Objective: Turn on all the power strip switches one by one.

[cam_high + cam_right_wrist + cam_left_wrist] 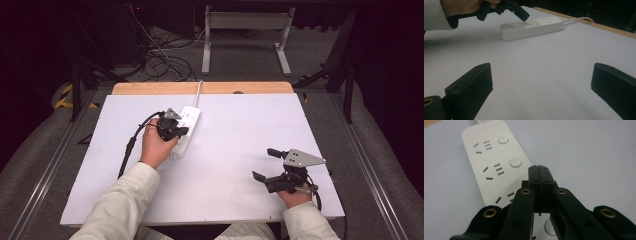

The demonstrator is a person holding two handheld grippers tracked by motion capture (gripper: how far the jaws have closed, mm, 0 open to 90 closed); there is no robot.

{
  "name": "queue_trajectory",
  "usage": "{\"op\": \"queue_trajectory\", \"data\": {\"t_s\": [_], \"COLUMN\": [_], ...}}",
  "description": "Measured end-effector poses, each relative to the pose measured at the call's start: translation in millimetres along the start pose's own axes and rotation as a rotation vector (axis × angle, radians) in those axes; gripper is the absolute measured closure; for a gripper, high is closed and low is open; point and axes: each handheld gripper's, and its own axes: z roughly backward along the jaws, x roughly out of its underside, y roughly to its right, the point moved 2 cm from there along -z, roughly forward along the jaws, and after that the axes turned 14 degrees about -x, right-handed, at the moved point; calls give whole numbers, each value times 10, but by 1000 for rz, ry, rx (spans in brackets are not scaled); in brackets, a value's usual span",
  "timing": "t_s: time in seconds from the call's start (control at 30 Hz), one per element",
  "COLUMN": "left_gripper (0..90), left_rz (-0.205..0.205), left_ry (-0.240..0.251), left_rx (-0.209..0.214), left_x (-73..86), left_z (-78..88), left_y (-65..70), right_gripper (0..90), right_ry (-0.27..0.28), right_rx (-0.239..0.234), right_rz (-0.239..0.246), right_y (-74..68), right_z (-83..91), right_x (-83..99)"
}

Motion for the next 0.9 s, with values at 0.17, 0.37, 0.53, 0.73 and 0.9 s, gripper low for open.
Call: {"op": "queue_trajectory", "data": {"t_s": [0.17,0.37,0.53,0.73,0.9], "left_gripper": [900,900,900,900,900], "left_rz": [1,-6,-13,-29,-32], "left_ry": [-4,-12,-18,-17,-15], "left_rx": [8,-18,-28,-29,-32], "left_x": [17,39,44,47,50], "left_z": [-47,-91,-85,-88,-96], "left_y": [-4,-10,-18,-17,-9], "right_gripper": [42,42,42,42,42], "right_ry": [-3,-2,-3,-3,-3], "right_rx": [-1,-3,-5,-6,-5], "right_rz": [0,1,1,1,1], "right_y": [1,-1,-2,-7,-7], "right_z": [-3,-1,-1,-3,-1], "right_x": [1,0,0,0,0]}}
